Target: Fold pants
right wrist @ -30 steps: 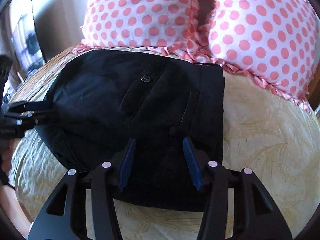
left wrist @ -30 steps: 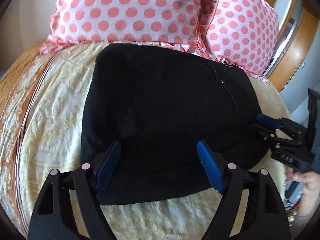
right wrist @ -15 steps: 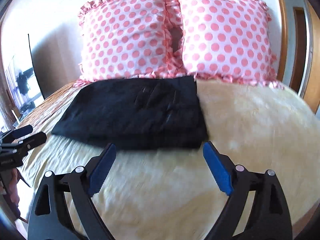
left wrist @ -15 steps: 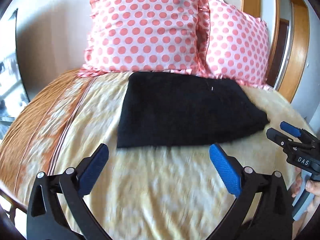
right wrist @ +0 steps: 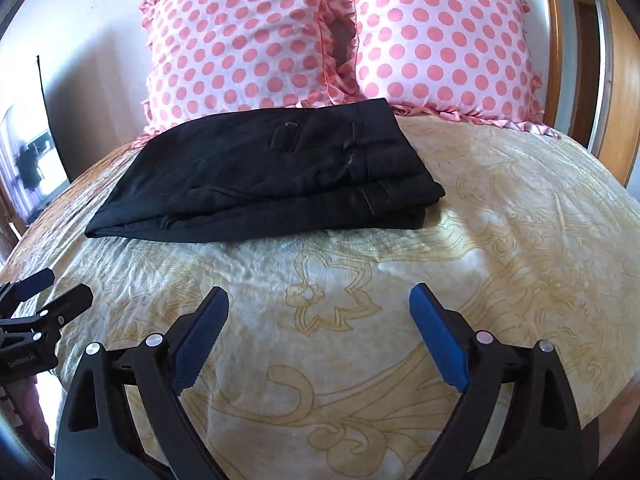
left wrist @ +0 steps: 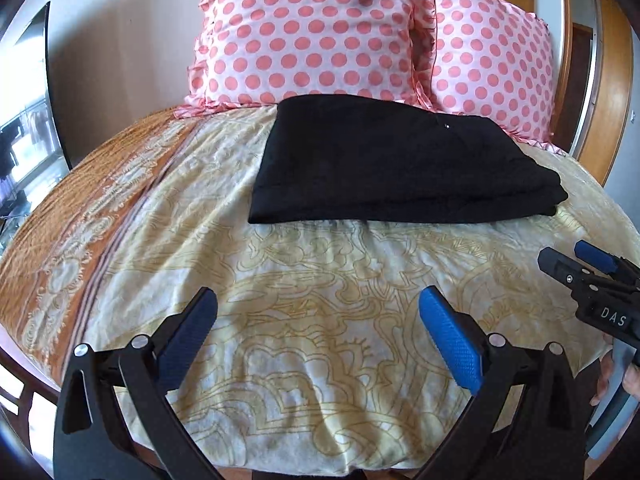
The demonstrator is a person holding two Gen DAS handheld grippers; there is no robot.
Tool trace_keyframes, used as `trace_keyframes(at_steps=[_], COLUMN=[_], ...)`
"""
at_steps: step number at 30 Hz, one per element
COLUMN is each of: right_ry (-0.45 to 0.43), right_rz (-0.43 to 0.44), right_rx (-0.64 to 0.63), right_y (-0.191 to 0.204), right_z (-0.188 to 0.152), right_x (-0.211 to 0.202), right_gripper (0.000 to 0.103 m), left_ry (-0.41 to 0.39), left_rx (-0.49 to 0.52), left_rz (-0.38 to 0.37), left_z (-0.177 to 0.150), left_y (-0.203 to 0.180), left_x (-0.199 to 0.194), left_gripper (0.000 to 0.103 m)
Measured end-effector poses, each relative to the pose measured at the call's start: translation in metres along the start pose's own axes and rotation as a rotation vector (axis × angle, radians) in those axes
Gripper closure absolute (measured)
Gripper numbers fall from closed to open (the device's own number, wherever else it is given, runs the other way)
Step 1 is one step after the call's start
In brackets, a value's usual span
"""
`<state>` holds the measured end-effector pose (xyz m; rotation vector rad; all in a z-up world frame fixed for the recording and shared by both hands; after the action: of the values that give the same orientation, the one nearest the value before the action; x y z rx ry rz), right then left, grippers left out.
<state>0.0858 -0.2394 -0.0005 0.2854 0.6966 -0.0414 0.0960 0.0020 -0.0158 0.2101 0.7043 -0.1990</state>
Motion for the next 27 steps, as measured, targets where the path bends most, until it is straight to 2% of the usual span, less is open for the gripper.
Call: trace_keyframes(at_steps=[6, 9, 27], right_ry=[-0.005, -0.002, -0.013], right_rz=[-0.017, -0.024, -0.049], right_rx=[-0.016, -0.036, -0.045], right_y=[0.006, 0.009, 0.012], right_z=[-0.003, -0.006, -0.009], right_x=[0.003, 0.004, 0.003], right_gripper=[0.006, 0.001, 0.001], left_ry=[-0.003, -0.014, -0.022], left_rx=[0.014, 0.009, -0.015], left_rz=[0.041, 0.051, 0.079], left_z=[-0.002, -0.003, -0.005], left_y=[-0.001, -0.002, -0.003], left_x=[0.004, 0.004, 0.003], left_gripper=[0.002, 0.002, 0.002])
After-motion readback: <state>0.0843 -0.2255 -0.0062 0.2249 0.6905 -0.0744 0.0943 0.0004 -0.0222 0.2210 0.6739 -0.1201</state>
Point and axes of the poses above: each gripper's, at about its wrist camera, not at the fingertips, and x roughly the way its jaws point, y to its left, z to its top, the point moved 3 cm from there along x, roughly the way its jaws point, and after that the axes turned 12 degrees about x, right-handed, at the moved point
